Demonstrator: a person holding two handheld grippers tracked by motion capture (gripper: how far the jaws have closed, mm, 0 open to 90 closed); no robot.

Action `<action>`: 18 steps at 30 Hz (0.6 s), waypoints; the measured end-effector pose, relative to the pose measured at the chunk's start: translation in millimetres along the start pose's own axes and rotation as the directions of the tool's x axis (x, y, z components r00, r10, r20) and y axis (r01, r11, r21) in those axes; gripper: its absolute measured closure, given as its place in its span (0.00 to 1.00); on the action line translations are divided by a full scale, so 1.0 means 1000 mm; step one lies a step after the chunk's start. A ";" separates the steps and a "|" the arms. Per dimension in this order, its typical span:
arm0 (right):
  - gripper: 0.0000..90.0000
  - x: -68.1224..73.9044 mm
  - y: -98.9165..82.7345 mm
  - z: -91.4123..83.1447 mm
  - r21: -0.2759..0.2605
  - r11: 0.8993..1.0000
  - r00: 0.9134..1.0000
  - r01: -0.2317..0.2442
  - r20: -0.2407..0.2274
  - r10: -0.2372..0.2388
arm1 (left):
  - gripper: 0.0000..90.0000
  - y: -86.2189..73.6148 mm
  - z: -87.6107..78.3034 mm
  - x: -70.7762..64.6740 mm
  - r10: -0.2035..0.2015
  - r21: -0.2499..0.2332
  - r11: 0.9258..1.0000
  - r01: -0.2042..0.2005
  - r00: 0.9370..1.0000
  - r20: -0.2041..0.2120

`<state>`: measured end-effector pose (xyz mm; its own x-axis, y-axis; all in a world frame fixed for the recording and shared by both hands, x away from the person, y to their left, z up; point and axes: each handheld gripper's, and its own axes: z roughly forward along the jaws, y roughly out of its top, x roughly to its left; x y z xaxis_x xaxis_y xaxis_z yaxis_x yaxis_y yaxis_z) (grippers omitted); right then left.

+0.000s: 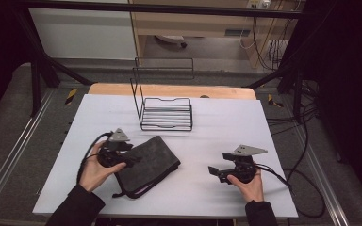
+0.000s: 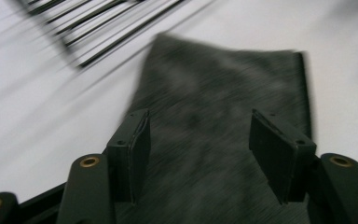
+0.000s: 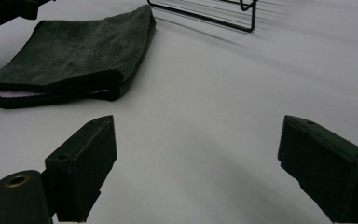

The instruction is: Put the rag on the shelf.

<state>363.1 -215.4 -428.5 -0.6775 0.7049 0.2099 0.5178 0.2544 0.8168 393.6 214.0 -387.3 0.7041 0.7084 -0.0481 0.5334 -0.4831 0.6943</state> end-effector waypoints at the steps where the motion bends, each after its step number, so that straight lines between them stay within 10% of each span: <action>1: 0.14 0.004 0.002 0.004 0.002 1.000 1.000 0.005 0.004 -0.005 | 0.44 -0.005 -0.003 0.007 -0.017 0.001 1.000 0.017 1.000 -0.012; 18: 0.40 0.060 0.033 0.093 0.066 0.998 1.000 -0.013 -0.008 0.014 | 0.69 -0.054 0.003 0.043 -0.097 0.089 0.991 0.097 0.995 0.000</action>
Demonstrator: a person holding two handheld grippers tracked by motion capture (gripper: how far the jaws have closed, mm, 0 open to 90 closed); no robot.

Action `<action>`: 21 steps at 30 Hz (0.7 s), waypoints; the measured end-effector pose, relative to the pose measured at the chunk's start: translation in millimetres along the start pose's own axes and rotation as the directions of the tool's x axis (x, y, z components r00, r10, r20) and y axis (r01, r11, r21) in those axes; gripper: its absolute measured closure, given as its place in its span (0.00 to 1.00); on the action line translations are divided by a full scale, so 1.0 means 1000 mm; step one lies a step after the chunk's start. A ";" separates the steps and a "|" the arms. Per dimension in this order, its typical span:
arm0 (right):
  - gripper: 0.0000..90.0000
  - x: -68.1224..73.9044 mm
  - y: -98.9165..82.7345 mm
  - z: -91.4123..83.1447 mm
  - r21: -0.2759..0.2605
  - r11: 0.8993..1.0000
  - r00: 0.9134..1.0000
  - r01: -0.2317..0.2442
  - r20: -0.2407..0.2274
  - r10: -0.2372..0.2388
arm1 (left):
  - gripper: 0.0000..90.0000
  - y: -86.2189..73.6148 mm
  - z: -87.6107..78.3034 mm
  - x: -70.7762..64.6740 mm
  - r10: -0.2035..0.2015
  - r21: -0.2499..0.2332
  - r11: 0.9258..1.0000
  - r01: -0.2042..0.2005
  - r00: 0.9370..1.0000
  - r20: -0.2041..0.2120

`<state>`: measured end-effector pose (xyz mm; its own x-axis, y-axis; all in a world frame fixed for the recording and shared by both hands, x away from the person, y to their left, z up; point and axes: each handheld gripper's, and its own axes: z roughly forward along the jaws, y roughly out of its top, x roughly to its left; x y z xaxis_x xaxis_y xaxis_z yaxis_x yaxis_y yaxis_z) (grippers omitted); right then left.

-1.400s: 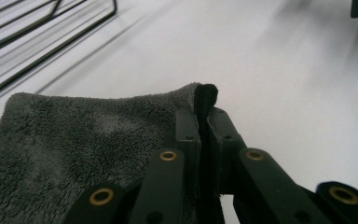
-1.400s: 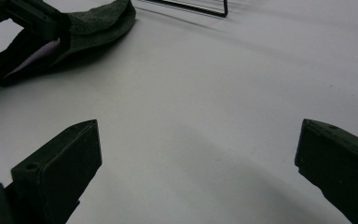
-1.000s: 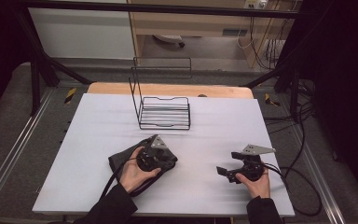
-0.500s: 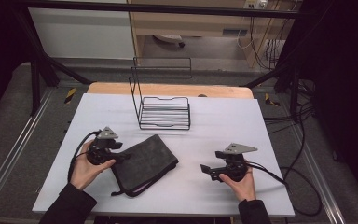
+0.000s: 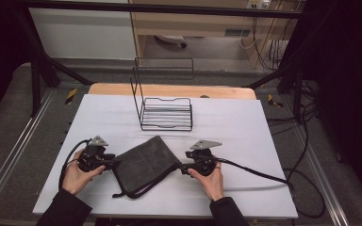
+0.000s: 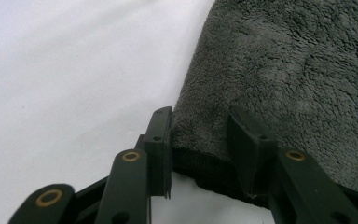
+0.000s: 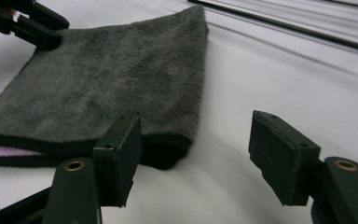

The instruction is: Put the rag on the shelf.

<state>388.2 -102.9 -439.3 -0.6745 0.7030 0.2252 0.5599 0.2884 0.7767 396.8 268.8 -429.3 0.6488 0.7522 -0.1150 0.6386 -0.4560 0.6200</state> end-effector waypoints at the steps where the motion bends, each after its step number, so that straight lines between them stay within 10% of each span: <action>1: 0.41 0.001 0.000 0.004 0.003 1.000 1.000 -0.004 0.005 0.004 | 0.71 0.000 0.000 0.000 0.002 0.003 1.000 -0.002 1.000 0.002; 21: 0.87 0.011 -0.010 0.020 0.067 0.993 0.994 -0.096 -0.042 0.099 | 0.90 0.000 0.002 -0.003 -0.016 0.033 0.999 0.016 1.000 0.015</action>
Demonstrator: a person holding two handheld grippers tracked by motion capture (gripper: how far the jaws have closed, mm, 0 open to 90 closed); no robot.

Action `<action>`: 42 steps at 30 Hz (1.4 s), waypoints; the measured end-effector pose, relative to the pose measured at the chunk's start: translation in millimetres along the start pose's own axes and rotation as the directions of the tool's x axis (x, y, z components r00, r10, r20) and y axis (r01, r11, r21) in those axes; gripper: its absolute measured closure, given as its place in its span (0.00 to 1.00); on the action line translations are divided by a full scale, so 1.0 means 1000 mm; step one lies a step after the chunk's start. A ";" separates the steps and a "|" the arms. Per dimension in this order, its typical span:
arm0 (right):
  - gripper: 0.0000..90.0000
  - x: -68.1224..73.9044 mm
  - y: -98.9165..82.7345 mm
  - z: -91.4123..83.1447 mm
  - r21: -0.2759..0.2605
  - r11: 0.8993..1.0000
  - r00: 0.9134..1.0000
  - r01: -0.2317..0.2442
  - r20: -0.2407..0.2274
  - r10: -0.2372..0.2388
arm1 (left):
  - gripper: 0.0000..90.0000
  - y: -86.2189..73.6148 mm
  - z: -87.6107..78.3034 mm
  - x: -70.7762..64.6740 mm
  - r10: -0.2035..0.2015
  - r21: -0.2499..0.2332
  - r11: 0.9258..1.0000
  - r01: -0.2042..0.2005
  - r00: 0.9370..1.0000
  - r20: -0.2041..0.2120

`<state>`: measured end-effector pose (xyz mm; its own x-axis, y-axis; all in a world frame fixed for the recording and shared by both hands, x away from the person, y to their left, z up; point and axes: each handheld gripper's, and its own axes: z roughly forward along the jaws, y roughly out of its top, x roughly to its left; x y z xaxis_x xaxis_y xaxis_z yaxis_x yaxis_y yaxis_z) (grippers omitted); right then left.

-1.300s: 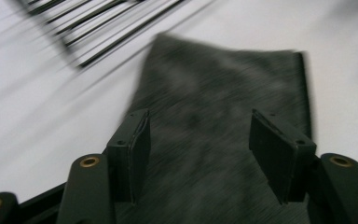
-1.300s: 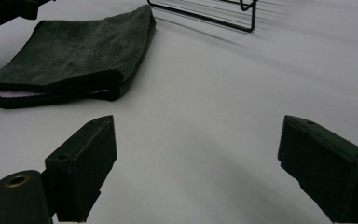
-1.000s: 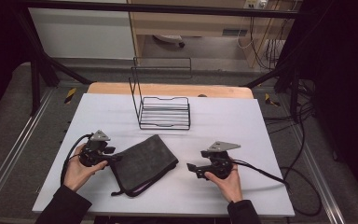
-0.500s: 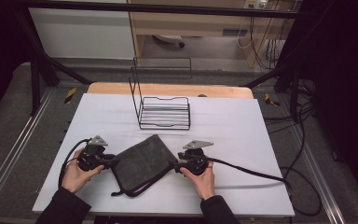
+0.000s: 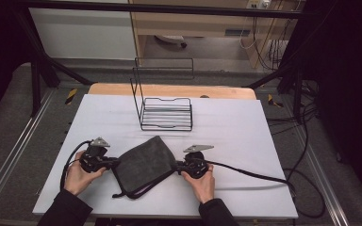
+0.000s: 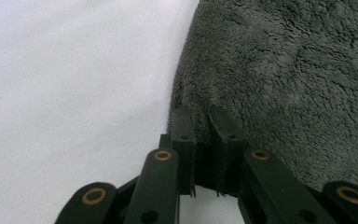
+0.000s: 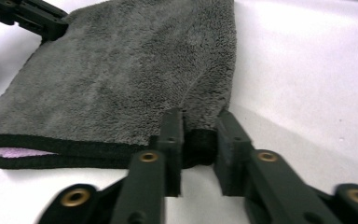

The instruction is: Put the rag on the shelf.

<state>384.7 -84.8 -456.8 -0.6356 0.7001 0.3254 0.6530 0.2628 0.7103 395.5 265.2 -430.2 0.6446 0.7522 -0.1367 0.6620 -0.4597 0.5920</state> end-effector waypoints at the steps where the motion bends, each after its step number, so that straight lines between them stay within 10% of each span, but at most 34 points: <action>1: 0.89 -0.001 0.000 -0.002 -0.012 1.000 1.000 -0.008 -0.011 0.008 | 0.91 0.000 0.000 0.000 0.000 -0.004 1.000 0.000 1.000 0.000; 9: 0.91 -0.010 0.013 -0.023 -0.023 1.000 1.000 -0.007 -0.026 0.006 | 0.92 -0.001 -0.005 -0.009 -0.027 -0.017 0.999 0.028 0.997 0.076; 16: 0.91 -0.024 0.031 -0.044 0.011 0.999 0.999 0.044 0.031 -0.044 | 0.92 0.003 0.004 -0.044 -0.024 -0.020 0.999 0.027 0.989 0.147; 31: 0.88 -0.053 0.049 -0.016 0.046 0.990 0.990 0.133 0.037 -0.135 | 0.88 -0.008 0.004 -0.093 -0.079 -0.047 0.996 0.082 0.995 0.054; 35: 0.61 -0.048 0.040 -0.019 -0.015 0.985 0.979 0.171 0.114 -0.168 | 0.69 -0.007 0.000 -0.084 -0.049 -0.064 0.997 0.052 0.998 0.042; 42: 0.32 -0.024 0.023 -0.049 -0.071 0.986 0.988 0.149 0.054 -0.145 | 0.56 -0.002 -0.002 -0.077 0.004 -0.080 0.997 -0.001 0.999 0.035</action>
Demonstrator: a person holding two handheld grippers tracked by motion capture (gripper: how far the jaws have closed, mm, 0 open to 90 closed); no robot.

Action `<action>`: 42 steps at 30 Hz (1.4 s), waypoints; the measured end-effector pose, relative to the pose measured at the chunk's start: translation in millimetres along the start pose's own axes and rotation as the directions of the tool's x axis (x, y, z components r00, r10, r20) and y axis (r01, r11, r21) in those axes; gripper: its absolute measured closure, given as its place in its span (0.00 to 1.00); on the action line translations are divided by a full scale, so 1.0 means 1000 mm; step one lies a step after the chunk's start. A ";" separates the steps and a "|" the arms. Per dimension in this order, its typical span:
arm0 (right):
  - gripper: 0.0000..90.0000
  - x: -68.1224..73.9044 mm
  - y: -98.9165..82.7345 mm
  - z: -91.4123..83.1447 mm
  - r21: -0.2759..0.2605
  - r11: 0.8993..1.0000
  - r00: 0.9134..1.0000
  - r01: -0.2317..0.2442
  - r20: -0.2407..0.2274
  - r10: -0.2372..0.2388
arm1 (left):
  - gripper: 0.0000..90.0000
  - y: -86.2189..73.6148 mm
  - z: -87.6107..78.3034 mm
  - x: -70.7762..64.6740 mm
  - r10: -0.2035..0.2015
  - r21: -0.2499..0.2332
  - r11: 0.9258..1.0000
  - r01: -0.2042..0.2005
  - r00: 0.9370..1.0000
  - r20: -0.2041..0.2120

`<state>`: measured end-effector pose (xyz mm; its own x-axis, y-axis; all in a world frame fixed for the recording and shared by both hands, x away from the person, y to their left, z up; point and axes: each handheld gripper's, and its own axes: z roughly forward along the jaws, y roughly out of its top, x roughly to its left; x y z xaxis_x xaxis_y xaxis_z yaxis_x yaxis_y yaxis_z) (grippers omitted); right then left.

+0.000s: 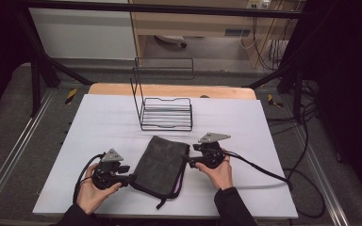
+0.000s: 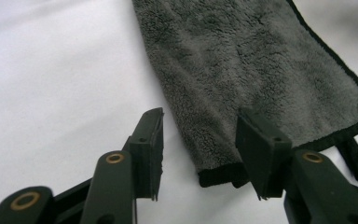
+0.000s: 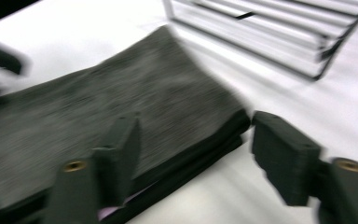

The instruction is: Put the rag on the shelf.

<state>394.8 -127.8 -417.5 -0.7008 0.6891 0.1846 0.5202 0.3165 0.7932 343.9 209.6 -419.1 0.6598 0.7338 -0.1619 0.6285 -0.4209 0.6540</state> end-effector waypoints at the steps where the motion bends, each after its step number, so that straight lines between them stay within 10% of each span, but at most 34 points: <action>1: 0.30 0.004 -0.003 -0.002 0.000 1.000 1.000 -0.008 -0.009 0.008 | 0.56 0.000 0.003 0.001 0.001 0.012 1.000 -0.001 1.000 0.002; 9: 0.35 0.046 -0.042 0.002 0.050 0.997 0.994 -0.050 -0.096 0.055 | 0.76 -0.007 0.013 0.001 -0.020 0.066 0.998 0.017 0.999 0.046; 21: 0.64 0.070 -0.059 0.012 0.085 0.993 0.996 -0.082 -0.033 0.085 | 0.93 -0.009 0.013 -0.001 -0.074 0.084 0.994 0.067 0.995 0.073; 26: 0.91 0.069 -0.057 0.013 0.099 0.990 0.992 -0.105 -0.065 0.112 | 0.94 -0.009 0.010 -0.003 -0.099 0.080 0.992 0.093 0.992 0.073; 32: 0.94 0.059 -0.048 0.015 0.110 0.992 0.994 -0.062 -0.088 0.072 | 0.94 -0.015 0.004 -0.008 -0.157 0.074 0.986 0.149 0.981 0.113; 42: 0.87 0.046 -0.039 0.020 0.129 0.991 0.987 0.019 -0.161 0.002 | 0.92 -0.027 -0.001 -0.031 -0.086 0.035 0.996 0.085 0.996 0.020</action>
<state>351.9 -95.5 -451.1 -0.7690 0.5758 0.2776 0.5657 0.4108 0.7151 306.3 198.4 -430.8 0.6112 0.7567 -0.2321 0.6967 -0.3751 0.6116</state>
